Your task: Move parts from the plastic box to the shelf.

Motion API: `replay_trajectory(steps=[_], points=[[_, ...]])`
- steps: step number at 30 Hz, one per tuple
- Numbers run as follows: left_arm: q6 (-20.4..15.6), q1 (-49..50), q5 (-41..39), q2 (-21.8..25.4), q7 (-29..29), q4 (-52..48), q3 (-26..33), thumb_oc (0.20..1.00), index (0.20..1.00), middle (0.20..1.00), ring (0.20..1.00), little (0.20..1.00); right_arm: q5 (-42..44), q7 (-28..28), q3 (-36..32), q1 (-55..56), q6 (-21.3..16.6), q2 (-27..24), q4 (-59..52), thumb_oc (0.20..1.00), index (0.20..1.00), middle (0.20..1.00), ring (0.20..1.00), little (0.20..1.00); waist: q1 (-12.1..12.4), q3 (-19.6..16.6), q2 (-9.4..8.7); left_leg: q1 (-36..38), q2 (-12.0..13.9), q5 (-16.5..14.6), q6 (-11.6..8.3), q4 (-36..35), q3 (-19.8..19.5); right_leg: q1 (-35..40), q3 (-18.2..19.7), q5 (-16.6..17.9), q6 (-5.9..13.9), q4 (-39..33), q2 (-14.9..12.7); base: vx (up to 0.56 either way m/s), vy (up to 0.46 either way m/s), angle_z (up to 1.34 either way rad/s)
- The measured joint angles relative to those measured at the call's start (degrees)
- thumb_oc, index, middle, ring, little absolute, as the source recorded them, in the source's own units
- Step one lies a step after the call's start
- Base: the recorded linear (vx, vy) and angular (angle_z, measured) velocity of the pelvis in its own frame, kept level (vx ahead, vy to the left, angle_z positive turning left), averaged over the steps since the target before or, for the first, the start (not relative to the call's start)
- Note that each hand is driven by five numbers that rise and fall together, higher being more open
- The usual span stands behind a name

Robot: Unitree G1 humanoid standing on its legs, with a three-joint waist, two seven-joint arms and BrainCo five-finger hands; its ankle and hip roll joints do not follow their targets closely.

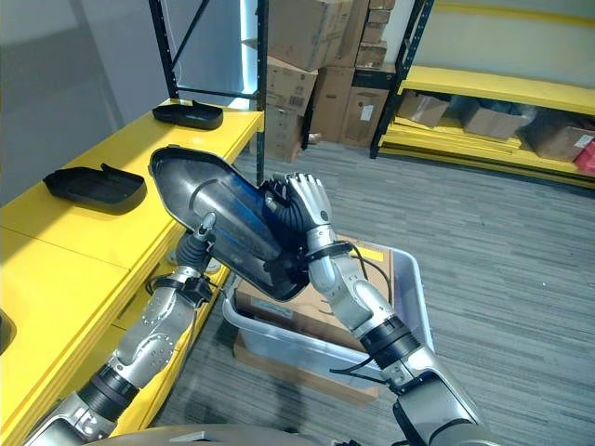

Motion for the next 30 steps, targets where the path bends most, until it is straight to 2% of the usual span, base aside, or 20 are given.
replay_trajectory(steps=[1,5,9,16,21,22,23,24,26,30], points=[[0.04,-0.04,0.77,0.55,0.0,0.0,0.04,0.2,0.2,0.2,0.2,0.2,0.71,0.42,0.0,0.0,-0.6,-0.28,-0.05,0.2,0.2,0.2,0.2,0.2,-0.03,0.0,0.02,-0.1,0.01,0.0,0.0,0.0,-0.07,-0.05,-0.12,-0.02,-0.01,0.0,0.01,-0.02,-0.007,0.03],[0.4,-0.47,6.75,2.16,1.26,0.03,0.38,0.2,0.2,0.2,0.2,0.2,3.74,1.29,-0.03,0.0,-0.8,-0.49,-0.91,0.2,0.2,0.2,0.2,0.2,-0.05,0.01,0.1,-0.36,0.02,0.05,0.01,0.0,-0.46,-0.08,-0.56,-0.07,-0.03,0.0,-0.01,-0.02,-0.004,0.05],[0.47,-0.47,8.04,2.58,2.49,0.02,2.89,0.2,0.2,0.2,0.2,0.2,5.06,1.88,-0.03,0.02,-1.86,-0.91,-4.18,0.2,0.2,0.2,0.2,0.2,0.09,0.22,0.51,-0.39,-0.01,0.06,0.0,0.0,-0.54,-0.08,-0.61,-0.12,-0.01,0.0,-0.04,0.0,0.0,0.01],[0.89,-0.46,9.74,2.8,5.04,0.05,5.95,0.2,0.2,0.2,0.2,0.2,11.46,7.26,1.07,1.95,-2.51,-0.84,-8.15,0.2,0.2,0.2,0.2,0.2,0.08,0.28,0.68,-0.46,-0.13,0.26,-0.31,0.0,-0.55,-0.12,-0.61,-0.15,0.03,0.0,-0.13,-0.01,0.006,0.0],[0.9,-0.46,14.35,3.89,5.55,0.05,7.64,0.2,0.2,0.2,0.2,0.2,17.12,10.62,2.12,2.02,-2.51,-1.58,-8.41,0.2,0.2,0.2,0.2,0.2,0.13,0.28,0.76,-0.6,-0.22,0.25,-0.31,0.0,-0.44,-0.31,-0.63,-0.15,0.04,0.01,-0.25,-0.04,0.05,-0.01],[0.88,-0.46,14.75,3.78,5.76,0.04,7.95,0.2,0.2,0.2,0.2,0.2,17.49,11.27,2.35,1.93,-2.51,-2.26,-8.66,0.395,0.395,0.395,0.395,0.395,0.27,0.27,0.75,-0.64,-0.24,0.25,-0.31,0.0,-0.44,-0.31,-0.67,-0.14,0.05,0.01,-0.26,-0.05,0.047,0.0],[0.84,-0.46,14.78,3.8,6.0,0.05,8.01,0.2,0.2,0.2,0.2,0.2,17.54,11.79,2.64,1.76,-2.51,-3.3,-9.31,0.523,0.523,0.523,0.523,0.523,0.44,0.28,0.75,-0.69,-0.28,0.25,-0.31,0.0,-0.43,-0.38,-0.68,-0.13,0.07,0.02,-0.29,-0.05,0.063,0.0],[0.83,-0.44,15.39,3.85,6.11,0.12,8.24,0.2,0.2,0.2,0.2,0.2,17.6,12.85,3.2,1.32,-2.74,-6.05,-11.48,1.0,1.0,1.0,1.0,1.0,0.69,0.29,0.7,-0.77,-0.34,0.25,-0.32,0.02,-0.28,-0.64,-0.64,-0.1,0.13,0.03,-0.42,-0.07,0.092,-0.07],[0.8,-0.36,17.18,3.99,6.17,0.14,10.54,0.2,0.2,0.2,0.2,0.2,18.02,14.99,3.41,1.04,-4.58,-7.76,-13.89,1.0,1.0,1.0,1.0,1.0,0.77,0.28,0.53,-1.32,-0.4,0.24,-0.31,0.02,0.23,-1.39,-0.38,0.11,0.16,0.21,-0.44,-0.08,0.125,-0.1],[0.94,-0.35,21.47,4.25,6.42,1.64,12.43,0.2,0.2,0.2,0.2,0.2,19.6,16.79,2.86,2.59,-8.12,-6.92,-17.01,1.0,1.0,1.0,1.0,1.0,0.51,0.42,0.27,-1.56,-0.79,0.2,-0.09,0.03,0.93,-2.07,0.74,0.7,0.05,0.39,-0.71,-0.05,0.103,-0.11]])
